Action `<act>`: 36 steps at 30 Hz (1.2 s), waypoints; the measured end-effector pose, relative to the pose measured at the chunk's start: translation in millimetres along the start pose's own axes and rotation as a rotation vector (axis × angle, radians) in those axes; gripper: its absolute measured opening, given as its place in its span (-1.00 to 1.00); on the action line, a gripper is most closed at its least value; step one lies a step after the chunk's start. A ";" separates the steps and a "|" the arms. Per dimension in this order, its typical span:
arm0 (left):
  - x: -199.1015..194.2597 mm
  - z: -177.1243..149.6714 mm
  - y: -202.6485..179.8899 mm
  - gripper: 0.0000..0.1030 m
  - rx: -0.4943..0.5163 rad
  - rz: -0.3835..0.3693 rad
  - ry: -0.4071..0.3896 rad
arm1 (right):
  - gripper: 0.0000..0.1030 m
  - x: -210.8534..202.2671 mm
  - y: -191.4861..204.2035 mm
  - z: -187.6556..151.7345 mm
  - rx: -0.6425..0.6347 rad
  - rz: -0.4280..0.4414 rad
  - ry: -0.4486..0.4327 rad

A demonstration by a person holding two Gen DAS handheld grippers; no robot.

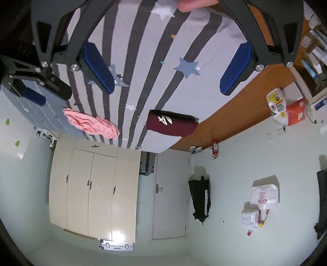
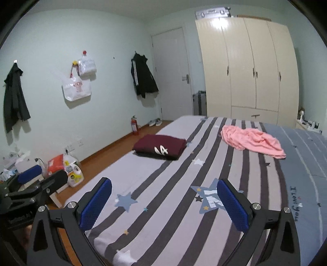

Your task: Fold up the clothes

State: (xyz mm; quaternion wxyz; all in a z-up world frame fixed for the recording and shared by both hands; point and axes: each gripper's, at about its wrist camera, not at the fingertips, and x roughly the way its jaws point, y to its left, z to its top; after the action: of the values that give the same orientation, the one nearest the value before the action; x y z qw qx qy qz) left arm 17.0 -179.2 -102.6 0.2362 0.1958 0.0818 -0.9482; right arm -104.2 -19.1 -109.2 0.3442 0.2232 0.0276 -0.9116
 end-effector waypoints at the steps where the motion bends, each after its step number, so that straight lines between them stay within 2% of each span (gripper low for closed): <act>1: -11.4 0.7 -0.9 0.98 -0.006 0.010 -0.009 | 0.98 -12.7 2.6 2.6 -0.010 0.003 -0.009; 6: -57.2 2.3 -9.5 0.98 -0.020 0.012 -0.038 | 0.98 -57.5 11.4 8.5 -0.048 0.021 -0.011; 10: -81.8 1.4 -18.2 0.98 -0.028 0.003 -0.055 | 0.98 -91.1 16.2 8.2 -0.088 0.012 -0.050; 15: -98.2 5.6 -24.7 0.98 -0.025 -0.001 -0.075 | 0.98 -111.6 9.1 8.8 -0.063 0.015 -0.063; 19: -104.7 9.0 -26.9 0.98 -0.012 0.016 -0.094 | 0.98 -117.6 4.3 11.6 -0.061 0.005 -0.069; 36: -97.2 1.7 -26.4 0.98 -0.013 0.023 -0.068 | 0.98 -106.9 -3.1 10.2 -0.044 0.020 -0.053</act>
State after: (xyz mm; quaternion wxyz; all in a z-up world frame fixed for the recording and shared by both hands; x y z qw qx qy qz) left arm 82.7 -116.0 -59.5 0.2513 0.1629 0.0777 -0.9510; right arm -39.3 47.0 -54.8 0.3589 0.1914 0.0363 -0.9128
